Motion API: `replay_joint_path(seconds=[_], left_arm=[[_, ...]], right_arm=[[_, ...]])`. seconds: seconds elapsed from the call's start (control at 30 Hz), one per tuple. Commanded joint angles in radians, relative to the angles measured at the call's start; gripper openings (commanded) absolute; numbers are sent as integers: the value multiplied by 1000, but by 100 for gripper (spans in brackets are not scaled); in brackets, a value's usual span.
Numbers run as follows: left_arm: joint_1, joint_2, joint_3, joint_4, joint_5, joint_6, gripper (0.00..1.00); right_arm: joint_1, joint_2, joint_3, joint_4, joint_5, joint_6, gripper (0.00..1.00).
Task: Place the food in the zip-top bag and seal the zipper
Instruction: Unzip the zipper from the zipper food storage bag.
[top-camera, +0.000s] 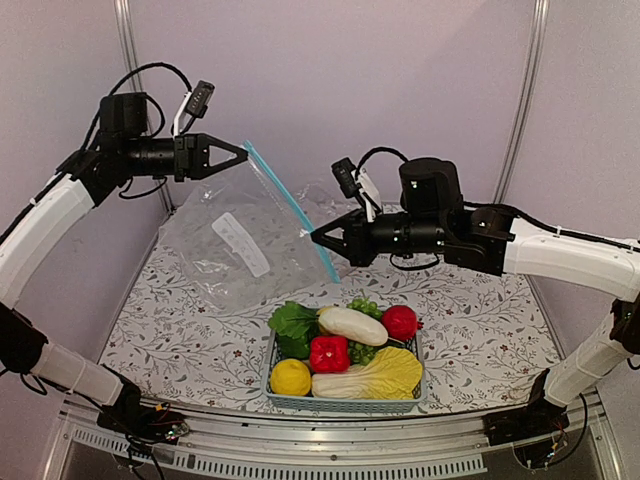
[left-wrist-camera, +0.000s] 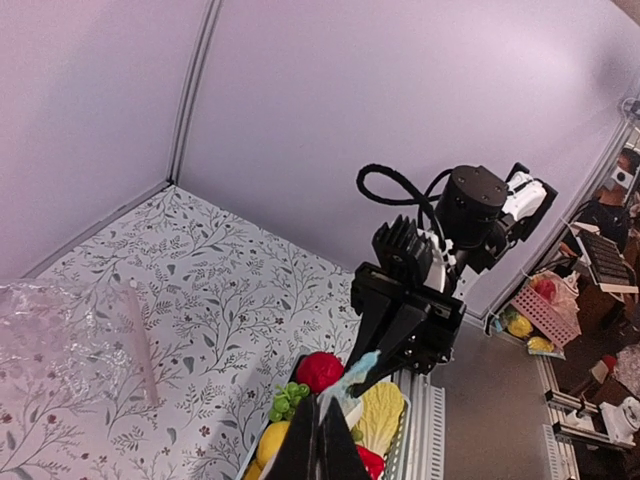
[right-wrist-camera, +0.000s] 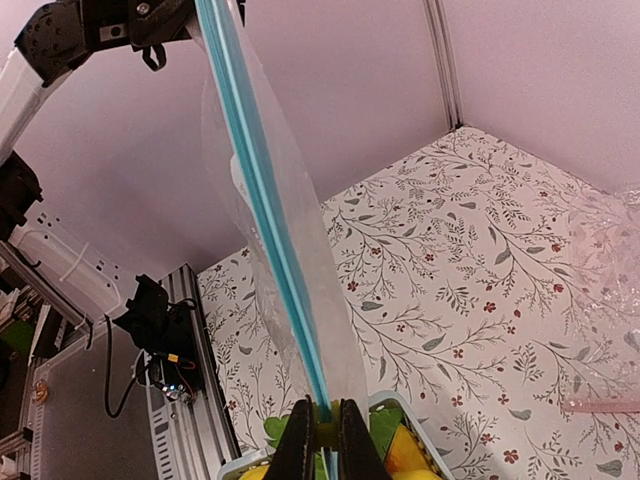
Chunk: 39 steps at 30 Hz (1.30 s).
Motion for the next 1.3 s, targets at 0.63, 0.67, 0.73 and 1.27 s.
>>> replay_joint_path(seconds=[0.63,0.67,0.73,1.27], left_arm=[[123,-27,33,174,-70,-60,0],[127,-28,30,181,-72,-65,0],[134,-31,24,192,-77,-71,0],[178,-34,3,235,-79,-103,0]], right_arm=[[25,15,-54,-194,29,11,2],[26,16,-56,-194,29,12,2],[26,17,-57,-195,29,14,2],[31,21,-63,-194,32,21,2]])
